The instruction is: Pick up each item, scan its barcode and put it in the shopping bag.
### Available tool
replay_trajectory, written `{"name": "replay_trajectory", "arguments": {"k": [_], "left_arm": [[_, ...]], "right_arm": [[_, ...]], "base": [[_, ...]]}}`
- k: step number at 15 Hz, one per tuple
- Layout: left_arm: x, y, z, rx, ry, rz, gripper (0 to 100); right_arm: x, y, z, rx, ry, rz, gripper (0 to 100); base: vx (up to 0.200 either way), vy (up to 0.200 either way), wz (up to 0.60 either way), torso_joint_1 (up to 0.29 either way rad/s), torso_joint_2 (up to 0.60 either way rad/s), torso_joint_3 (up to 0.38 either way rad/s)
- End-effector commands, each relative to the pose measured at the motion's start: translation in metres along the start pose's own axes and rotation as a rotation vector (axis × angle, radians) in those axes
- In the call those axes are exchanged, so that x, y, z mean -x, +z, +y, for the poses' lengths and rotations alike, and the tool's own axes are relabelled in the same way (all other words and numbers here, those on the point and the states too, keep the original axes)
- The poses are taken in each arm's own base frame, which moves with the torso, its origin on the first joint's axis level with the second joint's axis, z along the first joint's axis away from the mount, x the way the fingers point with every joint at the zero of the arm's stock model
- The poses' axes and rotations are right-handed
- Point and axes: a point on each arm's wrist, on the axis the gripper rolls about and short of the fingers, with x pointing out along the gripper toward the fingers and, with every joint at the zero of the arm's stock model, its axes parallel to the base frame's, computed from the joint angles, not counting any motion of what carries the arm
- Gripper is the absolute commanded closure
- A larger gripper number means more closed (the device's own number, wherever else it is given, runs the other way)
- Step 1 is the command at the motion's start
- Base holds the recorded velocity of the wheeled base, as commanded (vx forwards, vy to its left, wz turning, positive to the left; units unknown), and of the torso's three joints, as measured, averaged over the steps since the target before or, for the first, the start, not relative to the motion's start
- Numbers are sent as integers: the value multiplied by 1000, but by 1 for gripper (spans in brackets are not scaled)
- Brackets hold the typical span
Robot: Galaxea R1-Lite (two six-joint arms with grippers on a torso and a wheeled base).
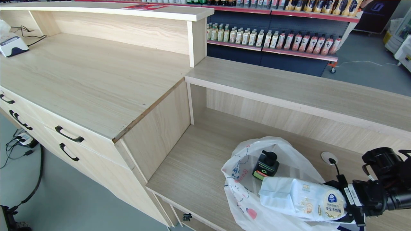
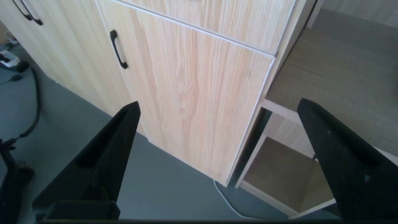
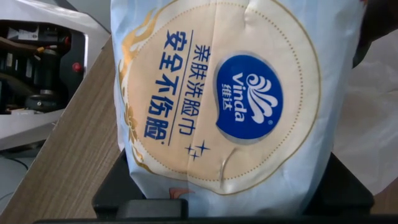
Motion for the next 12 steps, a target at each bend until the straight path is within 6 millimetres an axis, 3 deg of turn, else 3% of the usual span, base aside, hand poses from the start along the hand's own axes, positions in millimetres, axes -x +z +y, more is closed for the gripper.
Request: {"name": "replay_trajectory", "arguments": {"k": [1, 6, 7, 12], "left_arm": [[0, 0, 0, 1, 1, -1, 0], [0, 0, 0, 1, 0, -1, 0], [0, 0, 0, 1, 0, -1, 0], [0, 0, 0, 1, 1, -1, 0]], "right_arm": [[0, 1, 0, 0, 0, -1, 100], [0, 0, 1, -7, 3, -2, 100], [-1, -1, 0, -8, 3, -2, 0], [0, 0, 0, -28, 2, -1, 0]], "base": [[0, 0, 0, 0, 0, 0], [0, 0, 0, 0, 0, 0], [0, 0, 0, 0, 0, 0], [0, 0, 0, 0, 0, 0]]}}
